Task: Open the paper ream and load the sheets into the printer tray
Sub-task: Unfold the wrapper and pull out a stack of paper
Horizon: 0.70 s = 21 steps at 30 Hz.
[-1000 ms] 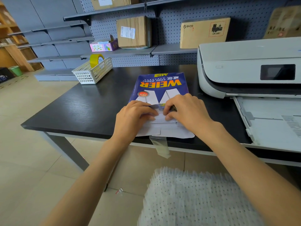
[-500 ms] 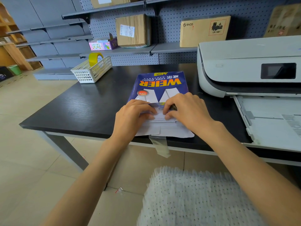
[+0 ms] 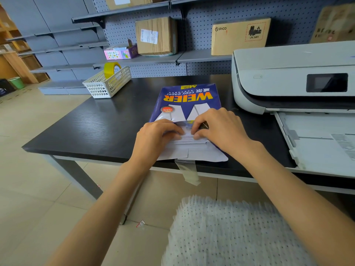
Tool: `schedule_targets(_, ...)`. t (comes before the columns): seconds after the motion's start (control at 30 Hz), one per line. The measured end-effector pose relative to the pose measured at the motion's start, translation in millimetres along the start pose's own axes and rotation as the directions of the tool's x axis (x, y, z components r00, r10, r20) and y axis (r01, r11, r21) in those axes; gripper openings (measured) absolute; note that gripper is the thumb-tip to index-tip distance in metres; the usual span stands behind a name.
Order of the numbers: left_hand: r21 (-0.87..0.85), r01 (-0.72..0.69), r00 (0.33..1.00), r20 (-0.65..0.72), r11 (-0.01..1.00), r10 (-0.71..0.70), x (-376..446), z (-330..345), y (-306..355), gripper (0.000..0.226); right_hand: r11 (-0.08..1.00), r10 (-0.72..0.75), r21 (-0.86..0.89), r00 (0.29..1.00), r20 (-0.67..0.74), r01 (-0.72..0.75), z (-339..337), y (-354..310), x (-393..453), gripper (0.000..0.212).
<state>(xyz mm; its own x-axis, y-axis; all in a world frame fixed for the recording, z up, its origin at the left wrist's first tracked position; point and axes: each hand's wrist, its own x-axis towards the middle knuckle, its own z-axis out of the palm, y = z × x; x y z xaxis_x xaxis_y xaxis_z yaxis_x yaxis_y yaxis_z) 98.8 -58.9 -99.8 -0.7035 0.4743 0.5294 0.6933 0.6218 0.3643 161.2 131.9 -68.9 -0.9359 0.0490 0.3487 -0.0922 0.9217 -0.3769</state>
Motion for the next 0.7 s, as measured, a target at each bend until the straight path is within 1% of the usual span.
schedule_targets(0.13, -0.051, -0.021, 1.0, 0.007, 0.998, 0.022, 1.9, -1.1, -2.1, 0.014, 1.0, -0.02, -0.009, 1.0, -0.008, 0.02, 1.4, 1.4, -0.5, 0.007)
schedule_targets(0.27, -0.066, -0.028, 0.999, 0.032, 0.997, 0.03, 4.5, -4.1, -1.2, 0.012, 1.0, -0.024, -0.007, 1.0, -0.006, 0.024, 0.7, 1.9, -0.1, 0.007)
schedule_targets(0.43, -0.023, -0.082, 0.996, 0.031, 0.996, 0.083, 3.2, -6.1, -0.5, 0.012, 0.998, -0.052, -0.032, 0.999, 0.0, 0.052, 0.4, 1.5, -1.0, 0.009)
schedule_targets(0.6, 0.021, -0.119, 0.993, 0.005, 0.993, 0.119, -0.2, -3.9, -2.6, 0.01, 0.988, -0.101, -0.116, 0.994, -0.029, 0.097, 1.5, 0.5, -5.0, 0.014)
schedule_targets(0.7, 0.048, -0.106, 0.994, -0.013, 0.993, 0.107, -4.0, -4.7, -0.2, 0.009, 0.986, -0.113, -0.124, 0.993, -0.027, 0.109, 2.5, -0.6, -6.6, 0.016)
